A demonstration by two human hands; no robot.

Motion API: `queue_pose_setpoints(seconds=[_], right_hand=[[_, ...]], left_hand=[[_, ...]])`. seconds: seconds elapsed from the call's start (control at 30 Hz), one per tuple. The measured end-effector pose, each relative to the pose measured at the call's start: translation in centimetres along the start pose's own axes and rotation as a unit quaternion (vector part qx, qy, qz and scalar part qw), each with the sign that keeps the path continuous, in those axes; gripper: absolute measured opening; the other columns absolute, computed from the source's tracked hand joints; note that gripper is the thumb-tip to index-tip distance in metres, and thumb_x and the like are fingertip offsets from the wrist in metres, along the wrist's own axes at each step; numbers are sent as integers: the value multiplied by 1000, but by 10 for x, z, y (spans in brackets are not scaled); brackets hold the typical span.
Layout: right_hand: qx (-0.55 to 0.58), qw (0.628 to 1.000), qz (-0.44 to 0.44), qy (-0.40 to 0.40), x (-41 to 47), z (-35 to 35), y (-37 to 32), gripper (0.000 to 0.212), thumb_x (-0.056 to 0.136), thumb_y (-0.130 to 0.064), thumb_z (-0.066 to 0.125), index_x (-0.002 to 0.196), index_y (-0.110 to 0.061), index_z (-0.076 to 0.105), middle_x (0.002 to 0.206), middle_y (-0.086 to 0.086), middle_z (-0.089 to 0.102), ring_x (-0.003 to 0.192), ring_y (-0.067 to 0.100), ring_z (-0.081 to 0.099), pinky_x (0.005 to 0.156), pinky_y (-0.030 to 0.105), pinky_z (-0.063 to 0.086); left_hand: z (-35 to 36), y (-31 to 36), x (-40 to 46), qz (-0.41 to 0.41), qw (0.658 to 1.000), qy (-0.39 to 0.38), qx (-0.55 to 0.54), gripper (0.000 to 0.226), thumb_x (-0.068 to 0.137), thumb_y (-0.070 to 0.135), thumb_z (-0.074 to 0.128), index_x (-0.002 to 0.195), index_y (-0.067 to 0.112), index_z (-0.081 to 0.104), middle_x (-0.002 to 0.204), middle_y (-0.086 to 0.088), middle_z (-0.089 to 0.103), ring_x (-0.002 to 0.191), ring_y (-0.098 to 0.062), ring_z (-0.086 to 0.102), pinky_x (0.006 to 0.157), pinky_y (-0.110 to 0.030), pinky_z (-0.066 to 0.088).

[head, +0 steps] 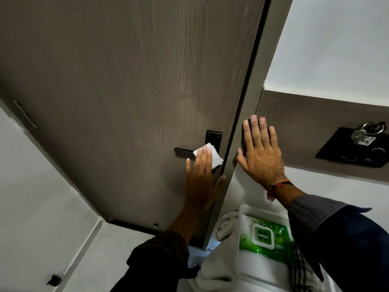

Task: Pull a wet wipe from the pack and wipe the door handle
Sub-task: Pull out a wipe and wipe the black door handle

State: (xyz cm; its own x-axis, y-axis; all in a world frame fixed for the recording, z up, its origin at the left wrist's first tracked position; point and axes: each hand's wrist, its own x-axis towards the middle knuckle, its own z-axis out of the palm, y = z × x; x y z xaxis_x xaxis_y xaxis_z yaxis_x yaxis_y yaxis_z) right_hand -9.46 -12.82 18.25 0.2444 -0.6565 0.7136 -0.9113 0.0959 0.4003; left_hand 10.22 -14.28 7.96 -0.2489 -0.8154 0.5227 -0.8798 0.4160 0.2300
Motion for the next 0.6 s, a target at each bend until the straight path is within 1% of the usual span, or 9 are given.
queue_pose_setpoints(seconds=[0.07,0.13,0.2,0.27,0.3,0.4,0.5,0.57,0.6], right_hand=[[-3,1000,1,4,-1,2,-1,91,101,-43,49,167,-6,-2,174,13,-18,162,28,-17,132,45,-9],[-3,1000,4,4,-2,3,-1,90,101,-44,47,167,-6,-1,174,13,-18,162,28,-17,132,45,-9],[-1,1000,3,5,-1,4,-1,89,101,-44,46,167,-6,-1,174,14,-18,162,29,-17,132,45,-10],[-4,1000,0,7,0,4,1,89,101,-44,45,167,-5,-1,174,14,-19,162,29,-17,132,46,-10],[-5,1000,-1,8,0,5,1,89,101,-44,45,167,-5,-1,173,14,-19,162,30,-17,132,46,-10],[-2,1000,-1,8,0,6,-1,89,101,-45,45,167,-5,-1,173,14,-21,162,29,-20,132,46,-10],[5,1000,-3,6,-1,7,-1,90,102,-46,45,167,-5,-2,172,14,-22,161,29,-21,132,46,-11],[7,1000,-10,6,-2,8,2,90,102,-47,44,167,-6,-2,172,14,-22,161,28,-21,132,46,-12],[5,1000,-12,5,-2,8,3,89,103,-47,43,167,-6,-2,172,14,-22,161,28,-21,132,46,-12]], left_hand=[[0,-12,-1,-62,998,12,5,94,96,75,33,161,9,16,169,-13,17,157,-26,14,126,-53,17],[-5,-19,9,-136,989,42,-29,93,97,73,31,161,7,15,169,-14,16,158,-26,14,126,-51,17],[-13,-20,23,-210,970,70,-95,92,98,69,33,161,5,10,170,-16,11,158,-26,12,127,-53,19],[-18,-13,31,-255,948,79,-172,93,99,65,37,161,4,4,170,-17,5,158,-28,8,126,-56,22],[-19,-7,31,-260,942,76,-200,93,100,64,38,161,5,2,170,-17,2,158,-28,5,126,-56,21],[-18,25,21,-240,934,55,-261,93,100,59,44,161,5,-2,170,-14,-5,158,-26,-1,128,-53,18],[-17,51,14,-248,905,39,-345,95,100,50,51,160,3,-5,169,-15,-14,158,-30,-2,127,-52,20],[-21,51,22,-274,888,57,-366,94,101,47,52,159,1,-6,169,-16,-15,158,-29,-1,128,-50,20],[-23,48,28,-293,880,74,-366,93,102,46,52,159,0,-5,169,-17,-14,158,-30,2,127,-50,23]])
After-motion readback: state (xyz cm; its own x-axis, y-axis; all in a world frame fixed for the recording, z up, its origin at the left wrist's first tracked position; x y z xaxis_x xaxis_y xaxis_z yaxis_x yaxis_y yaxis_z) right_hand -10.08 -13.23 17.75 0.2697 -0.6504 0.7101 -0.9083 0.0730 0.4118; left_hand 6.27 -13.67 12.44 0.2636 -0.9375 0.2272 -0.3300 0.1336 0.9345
